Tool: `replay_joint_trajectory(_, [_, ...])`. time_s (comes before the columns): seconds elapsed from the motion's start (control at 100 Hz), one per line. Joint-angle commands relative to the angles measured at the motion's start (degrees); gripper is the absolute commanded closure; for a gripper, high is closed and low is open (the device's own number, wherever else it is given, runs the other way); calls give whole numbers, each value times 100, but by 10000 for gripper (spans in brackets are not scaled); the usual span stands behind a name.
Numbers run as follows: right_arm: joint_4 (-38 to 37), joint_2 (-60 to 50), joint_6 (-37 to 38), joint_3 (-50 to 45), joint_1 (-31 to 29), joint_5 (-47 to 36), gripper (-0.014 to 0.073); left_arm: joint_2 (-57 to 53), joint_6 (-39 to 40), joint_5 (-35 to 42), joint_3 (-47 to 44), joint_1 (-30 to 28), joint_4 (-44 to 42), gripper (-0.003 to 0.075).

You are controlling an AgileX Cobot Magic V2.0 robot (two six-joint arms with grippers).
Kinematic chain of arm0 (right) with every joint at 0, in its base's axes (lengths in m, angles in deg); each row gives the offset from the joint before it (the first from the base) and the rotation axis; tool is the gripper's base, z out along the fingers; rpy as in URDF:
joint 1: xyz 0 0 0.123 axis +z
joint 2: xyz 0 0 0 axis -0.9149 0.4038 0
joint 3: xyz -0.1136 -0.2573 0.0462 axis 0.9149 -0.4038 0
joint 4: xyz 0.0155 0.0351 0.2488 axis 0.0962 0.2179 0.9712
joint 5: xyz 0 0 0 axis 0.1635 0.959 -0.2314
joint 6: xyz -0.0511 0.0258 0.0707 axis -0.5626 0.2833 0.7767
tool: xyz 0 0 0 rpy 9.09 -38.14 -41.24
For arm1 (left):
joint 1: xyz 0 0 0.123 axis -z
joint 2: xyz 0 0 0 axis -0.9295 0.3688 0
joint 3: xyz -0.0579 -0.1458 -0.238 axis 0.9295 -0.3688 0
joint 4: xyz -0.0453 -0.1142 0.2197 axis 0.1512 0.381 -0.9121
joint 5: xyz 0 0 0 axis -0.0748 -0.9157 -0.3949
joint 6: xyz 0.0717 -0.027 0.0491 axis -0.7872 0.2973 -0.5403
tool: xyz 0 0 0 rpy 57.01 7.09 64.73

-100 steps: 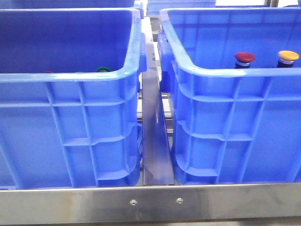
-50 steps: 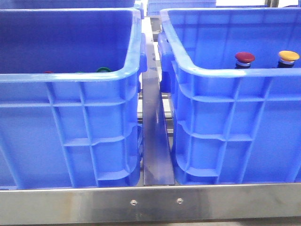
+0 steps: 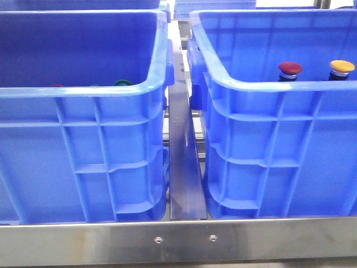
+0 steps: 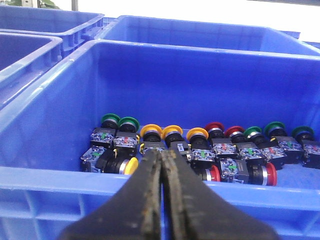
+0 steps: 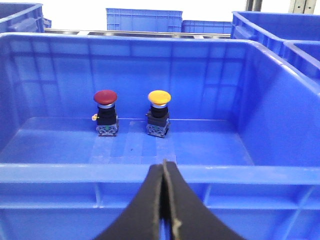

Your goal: Pick red and yellow buttons and place in box

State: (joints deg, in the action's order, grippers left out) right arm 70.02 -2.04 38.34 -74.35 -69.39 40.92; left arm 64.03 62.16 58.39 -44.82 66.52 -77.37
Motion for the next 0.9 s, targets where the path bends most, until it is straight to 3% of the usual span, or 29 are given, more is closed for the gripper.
replay_joint_trajectory(0.0, [25, -133, -76, -37, -27, -495, 662, -165, 7, 475, -113, 0, 52, 741])
replay_joint_trajectory(0.89, [25, -133, -77, -37, -27, -423, 662, -165, 7, 475, -113, 0, 52, 741])
